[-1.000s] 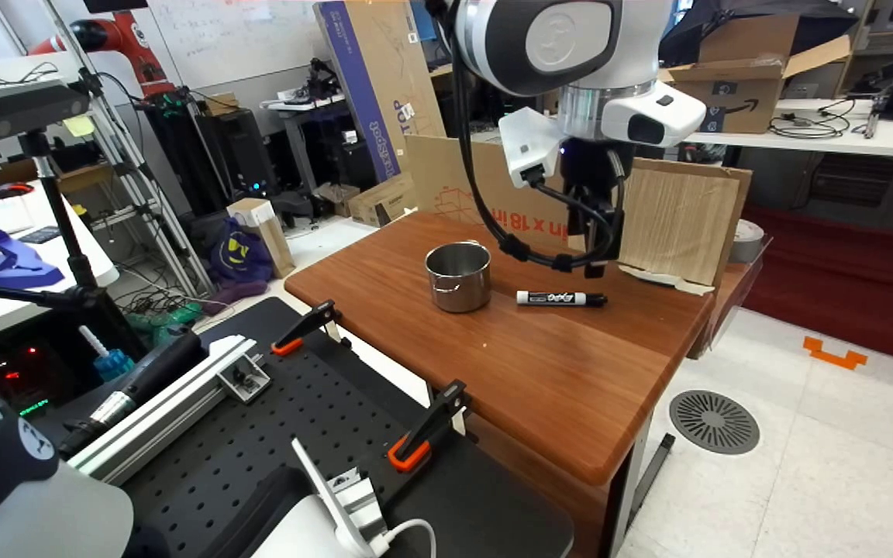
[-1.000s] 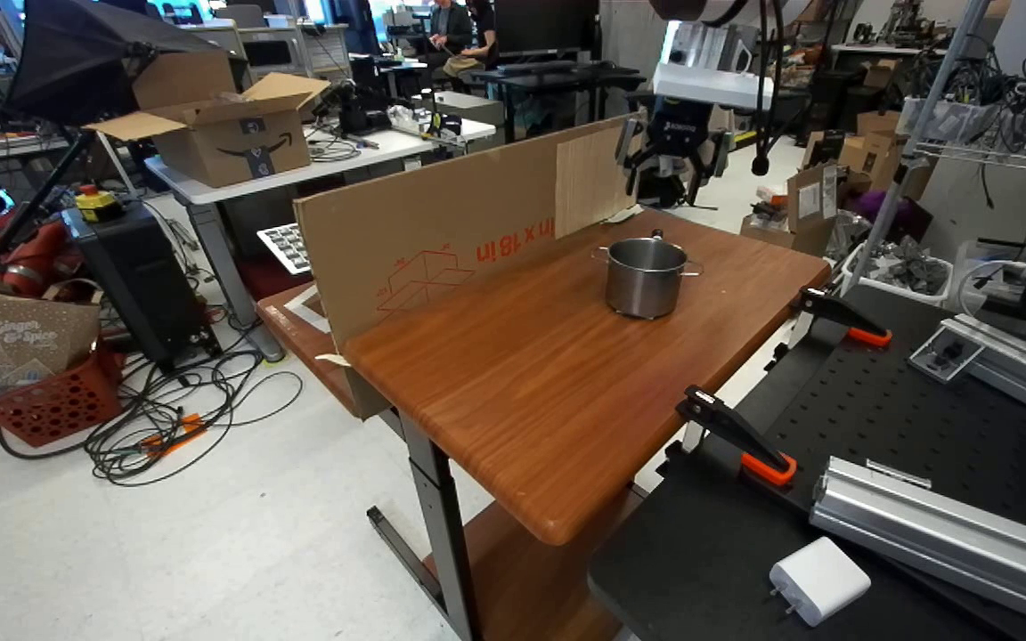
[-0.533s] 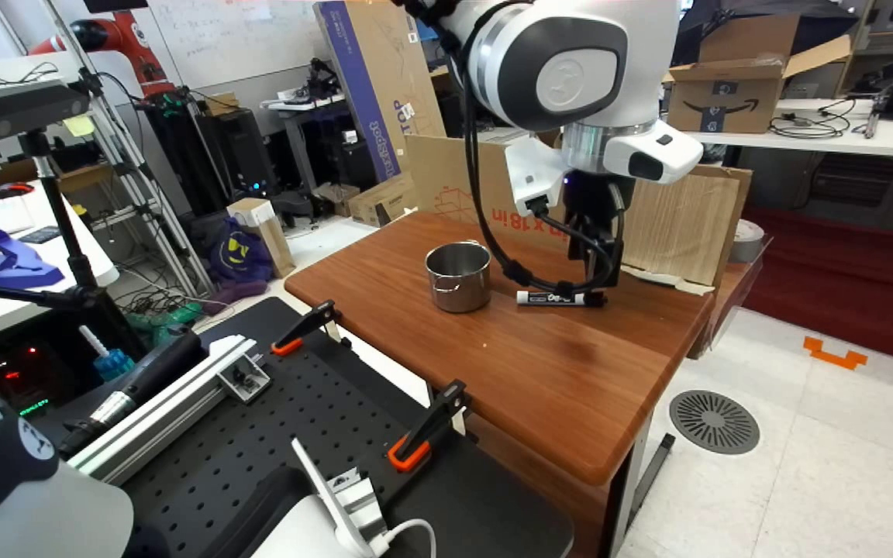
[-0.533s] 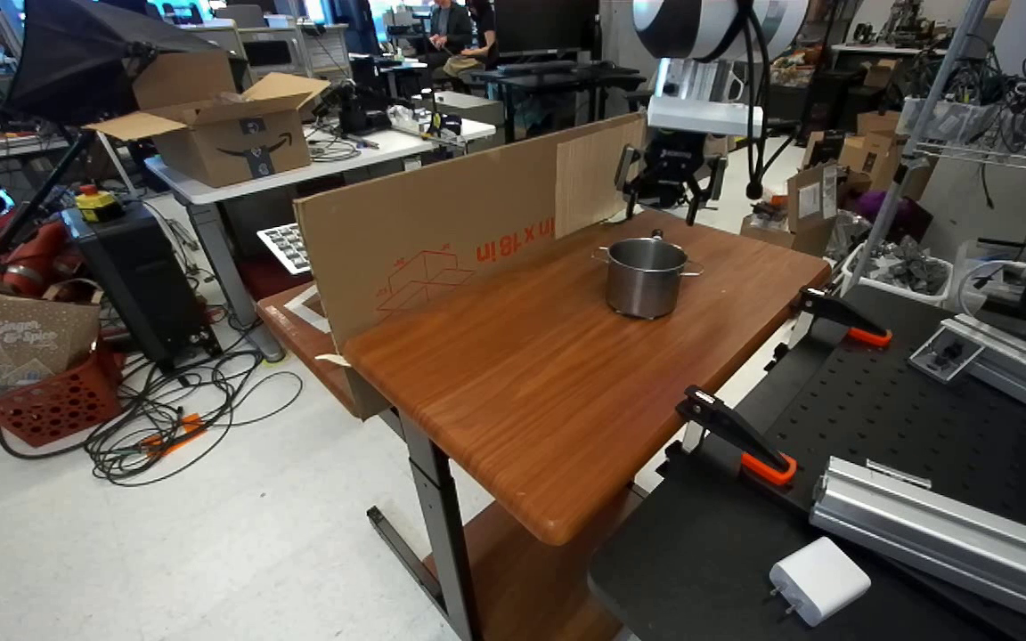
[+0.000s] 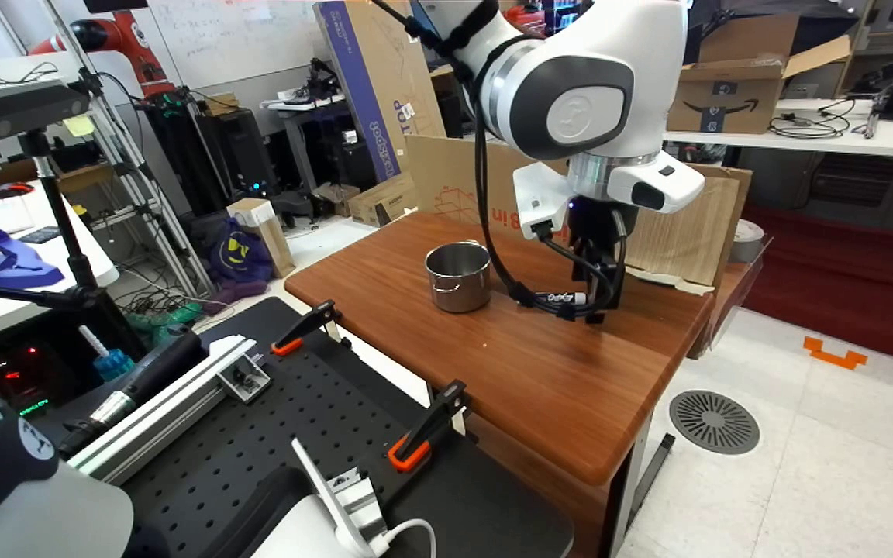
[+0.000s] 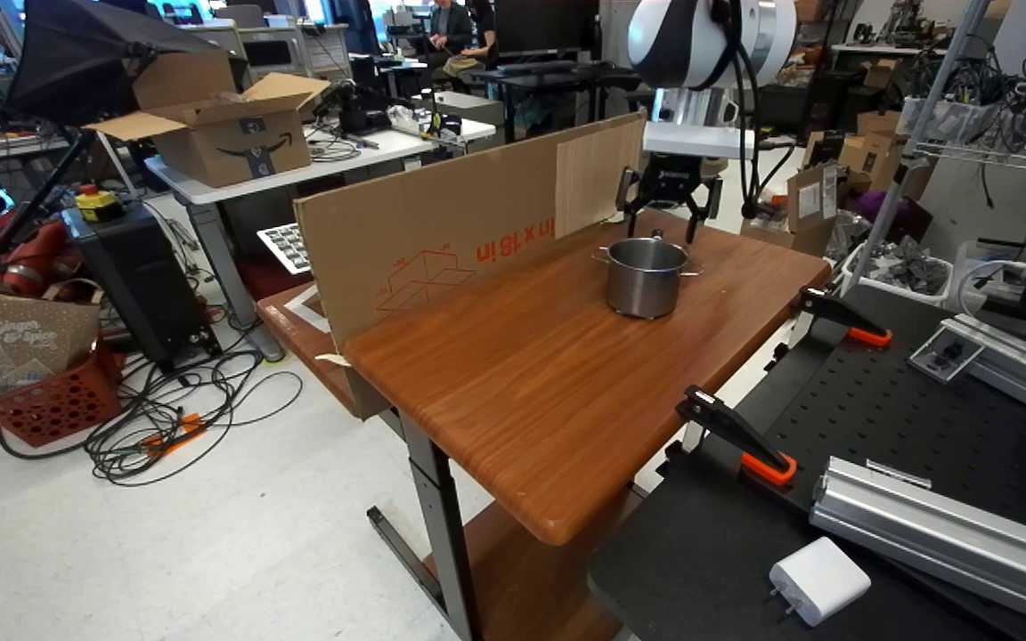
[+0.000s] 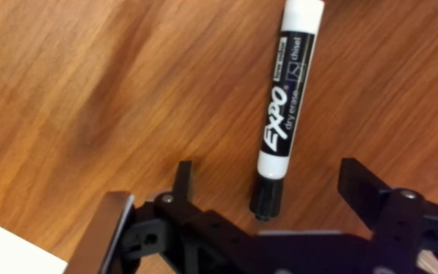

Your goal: Put the black marker inside the pot

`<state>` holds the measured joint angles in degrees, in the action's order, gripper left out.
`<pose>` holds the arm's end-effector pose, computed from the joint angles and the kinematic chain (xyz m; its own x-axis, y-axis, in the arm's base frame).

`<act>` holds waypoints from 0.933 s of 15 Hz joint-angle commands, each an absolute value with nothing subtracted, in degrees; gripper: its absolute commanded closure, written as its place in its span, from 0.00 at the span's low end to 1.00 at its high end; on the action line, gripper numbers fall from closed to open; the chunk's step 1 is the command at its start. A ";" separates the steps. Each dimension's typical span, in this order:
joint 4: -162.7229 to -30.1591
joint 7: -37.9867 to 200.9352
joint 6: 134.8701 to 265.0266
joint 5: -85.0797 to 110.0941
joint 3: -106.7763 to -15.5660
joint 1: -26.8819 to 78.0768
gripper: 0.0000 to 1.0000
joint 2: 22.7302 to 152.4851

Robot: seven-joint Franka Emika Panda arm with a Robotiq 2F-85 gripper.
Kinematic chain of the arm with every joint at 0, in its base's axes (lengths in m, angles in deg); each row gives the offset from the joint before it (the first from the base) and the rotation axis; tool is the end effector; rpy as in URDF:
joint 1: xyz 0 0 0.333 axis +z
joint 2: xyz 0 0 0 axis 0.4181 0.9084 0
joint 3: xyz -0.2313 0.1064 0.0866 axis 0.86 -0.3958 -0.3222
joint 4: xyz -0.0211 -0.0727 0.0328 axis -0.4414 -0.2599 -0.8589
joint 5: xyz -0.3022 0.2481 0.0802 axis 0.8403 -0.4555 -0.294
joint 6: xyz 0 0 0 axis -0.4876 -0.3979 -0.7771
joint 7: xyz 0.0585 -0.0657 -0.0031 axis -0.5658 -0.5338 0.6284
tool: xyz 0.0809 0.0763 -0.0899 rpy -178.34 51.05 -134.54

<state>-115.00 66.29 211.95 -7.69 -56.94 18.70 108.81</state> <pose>0.5686 -0.1489 0.0629 0.6832 -0.7284 -0.0517 -0.7302 -0.6808 -0.0581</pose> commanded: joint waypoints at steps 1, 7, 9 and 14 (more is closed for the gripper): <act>-113.01 64.89 211.48 -6.72 -56.58 18.82 0.34 110.41; -112.61 64.22 211.39 -6.40 -55.90 18.90 0.81 110.05; -112.84 64.19 211.62 -6.29 -55.75 18.99 0.96 109.68; -114.07 64.67 212.30 -6.49 -55.74 18.81 0.95 107.74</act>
